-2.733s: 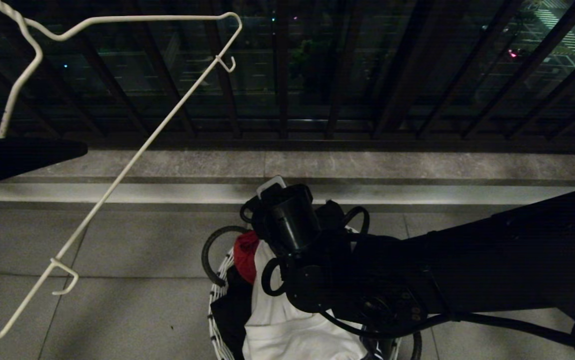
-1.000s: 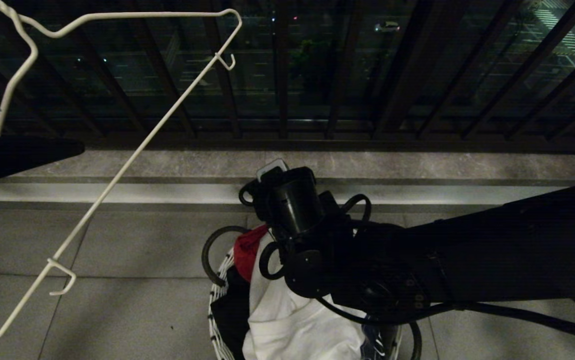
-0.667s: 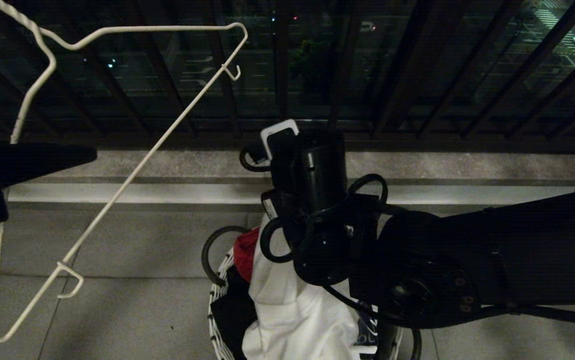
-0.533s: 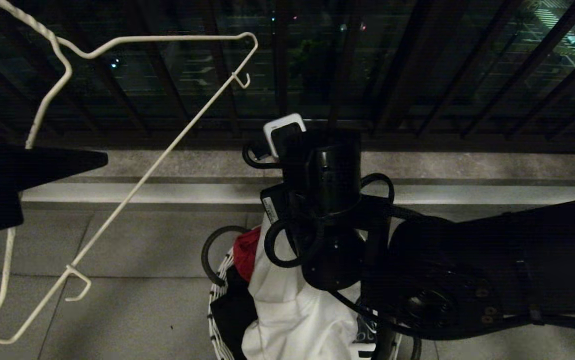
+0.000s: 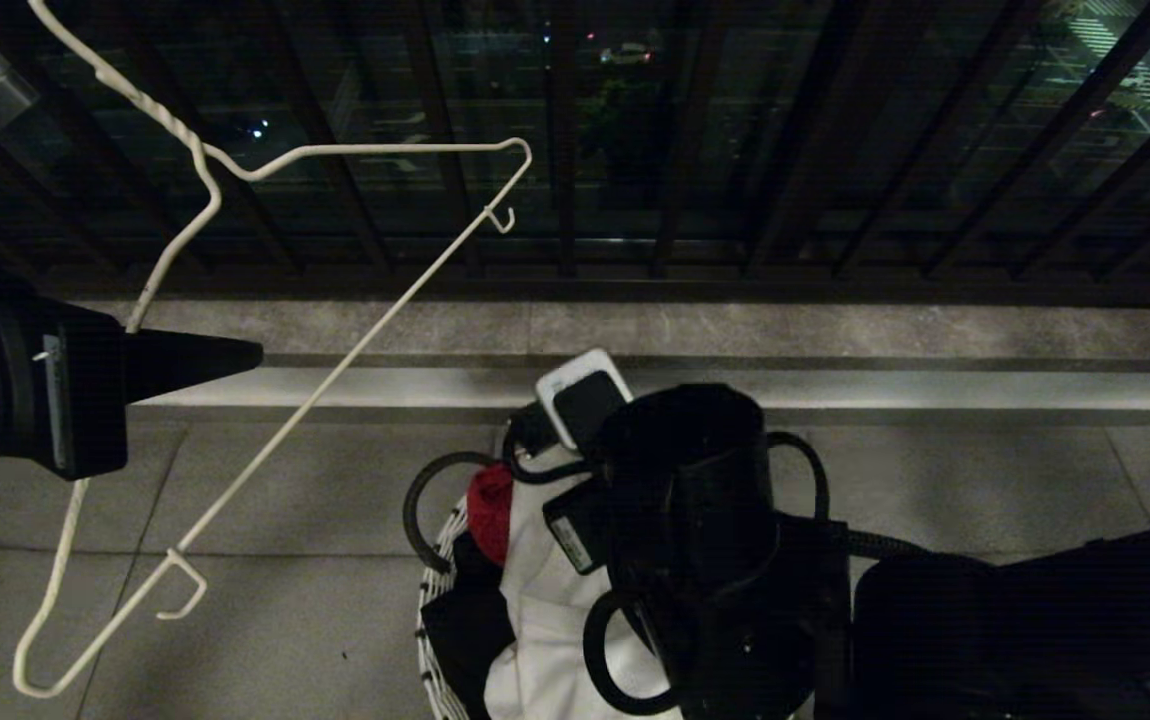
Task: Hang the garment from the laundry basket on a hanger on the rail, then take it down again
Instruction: Pick up clothes from the basket
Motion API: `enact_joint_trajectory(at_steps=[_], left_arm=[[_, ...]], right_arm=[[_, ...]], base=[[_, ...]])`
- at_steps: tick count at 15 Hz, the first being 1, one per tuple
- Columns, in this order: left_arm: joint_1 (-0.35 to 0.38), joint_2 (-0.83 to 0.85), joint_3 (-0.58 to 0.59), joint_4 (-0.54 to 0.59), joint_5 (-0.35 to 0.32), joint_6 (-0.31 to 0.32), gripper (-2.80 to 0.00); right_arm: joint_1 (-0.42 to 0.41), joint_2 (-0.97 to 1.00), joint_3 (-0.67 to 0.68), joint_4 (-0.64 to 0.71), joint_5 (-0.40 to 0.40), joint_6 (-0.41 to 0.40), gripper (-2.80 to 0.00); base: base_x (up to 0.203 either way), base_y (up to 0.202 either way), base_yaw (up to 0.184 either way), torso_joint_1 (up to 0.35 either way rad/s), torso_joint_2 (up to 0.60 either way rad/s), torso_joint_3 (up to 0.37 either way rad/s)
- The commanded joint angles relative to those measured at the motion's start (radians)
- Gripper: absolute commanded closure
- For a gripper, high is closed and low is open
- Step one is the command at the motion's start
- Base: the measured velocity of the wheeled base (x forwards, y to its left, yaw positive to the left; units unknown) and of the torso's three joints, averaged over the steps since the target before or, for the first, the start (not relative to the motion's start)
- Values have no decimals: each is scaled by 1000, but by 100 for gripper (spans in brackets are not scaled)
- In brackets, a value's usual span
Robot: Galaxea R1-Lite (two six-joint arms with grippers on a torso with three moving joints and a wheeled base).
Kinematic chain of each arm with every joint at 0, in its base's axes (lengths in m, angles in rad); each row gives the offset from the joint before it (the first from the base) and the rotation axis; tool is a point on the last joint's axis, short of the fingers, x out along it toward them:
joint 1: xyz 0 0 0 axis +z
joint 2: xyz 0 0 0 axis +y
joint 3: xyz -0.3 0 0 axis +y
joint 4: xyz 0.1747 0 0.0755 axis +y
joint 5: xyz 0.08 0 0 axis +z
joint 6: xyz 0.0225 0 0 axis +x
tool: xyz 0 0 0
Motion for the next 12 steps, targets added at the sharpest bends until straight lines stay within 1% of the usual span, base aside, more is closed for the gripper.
enact_joint_trajectory(at_steps=[1,6,7,12], left_arm=[[1,5,-1,1,3,-2,0],[2,-1,-1,-1,7,-2,0],[2,-3,-1,-3,7,-1,0],[2,-3,1,-3,7,-1,0]], right_arm=[[5,35,63,-4,10,1,0],[-1,69,68,-6,18,4,0],[-5,72,67,-6,16,2,-280],[-15,74,35,-6,15,-7,-280]], base=[[0,0,0,0,0,0],[0,0,0,0,0,0],[0,0,0,0,0,0],[0,0,0,0,0,0]])
